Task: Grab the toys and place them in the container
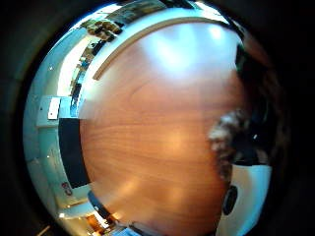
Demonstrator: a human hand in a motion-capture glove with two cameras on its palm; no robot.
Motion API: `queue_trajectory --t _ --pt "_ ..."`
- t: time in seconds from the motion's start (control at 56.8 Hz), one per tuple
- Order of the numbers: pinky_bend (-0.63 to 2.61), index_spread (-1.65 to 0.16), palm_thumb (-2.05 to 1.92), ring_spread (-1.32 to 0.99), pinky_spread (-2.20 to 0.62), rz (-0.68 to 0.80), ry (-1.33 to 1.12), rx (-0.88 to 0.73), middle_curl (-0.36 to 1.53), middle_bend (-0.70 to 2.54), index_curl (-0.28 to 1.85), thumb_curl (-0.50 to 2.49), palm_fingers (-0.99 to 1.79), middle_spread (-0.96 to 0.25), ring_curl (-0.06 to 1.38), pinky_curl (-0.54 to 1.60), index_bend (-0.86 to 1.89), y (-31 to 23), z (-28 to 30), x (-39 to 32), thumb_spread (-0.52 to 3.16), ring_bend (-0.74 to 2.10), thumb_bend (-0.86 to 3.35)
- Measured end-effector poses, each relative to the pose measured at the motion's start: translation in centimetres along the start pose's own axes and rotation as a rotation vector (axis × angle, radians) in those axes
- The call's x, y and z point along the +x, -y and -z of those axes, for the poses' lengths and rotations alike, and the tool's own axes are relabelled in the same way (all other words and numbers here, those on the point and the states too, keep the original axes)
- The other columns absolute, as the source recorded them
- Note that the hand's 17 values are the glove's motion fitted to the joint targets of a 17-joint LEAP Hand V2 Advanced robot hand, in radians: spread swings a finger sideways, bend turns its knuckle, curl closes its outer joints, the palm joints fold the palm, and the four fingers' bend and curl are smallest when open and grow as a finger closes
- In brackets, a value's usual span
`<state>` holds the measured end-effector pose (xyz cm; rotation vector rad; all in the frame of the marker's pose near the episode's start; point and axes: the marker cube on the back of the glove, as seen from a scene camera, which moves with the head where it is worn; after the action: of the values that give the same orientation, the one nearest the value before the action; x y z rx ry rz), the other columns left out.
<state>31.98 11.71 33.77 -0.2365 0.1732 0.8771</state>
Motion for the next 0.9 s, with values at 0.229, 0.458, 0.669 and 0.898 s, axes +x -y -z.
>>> queue_trajectory --t 0.229,0.458,0.669,0.898 --pt "1.21 -0.26 0.66 -0.14 -0.38 0.080 0.078 0.141 0.13 0.16 0.57 0.49 0.69 -0.03 0.42 0.47 0.61 -0.3 5.9 -4.9 1.66 0.70 0.79" --pt "1.24 -0.26 0.78 -0.17 -0.40 0.291 0.224 0.215 0.17 0.18 0.68 0.65 0.70 -0.06 0.47 0.49 0.64 -1.8 17.2 -19.4 1.61 0.75 1.00" --pt "1.27 -0.27 0.75 -0.19 -0.40 0.550 0.271 0.268 0.20 0.19 0.74 0.75 0.69 -0.08 0.49 0.49 0.62 -6.0 25.4 -39.6 1.59 0.77 1.08" --pt "1.28 -0.27 0.69 -0.20 -0.40 0.735 0.243 0.246 0.24 0.19 0.81 0.83 0.72 -0.08 0.51 0.49 0.59 -9.0 26.2 -55.2 1.59 0.77 1.12"
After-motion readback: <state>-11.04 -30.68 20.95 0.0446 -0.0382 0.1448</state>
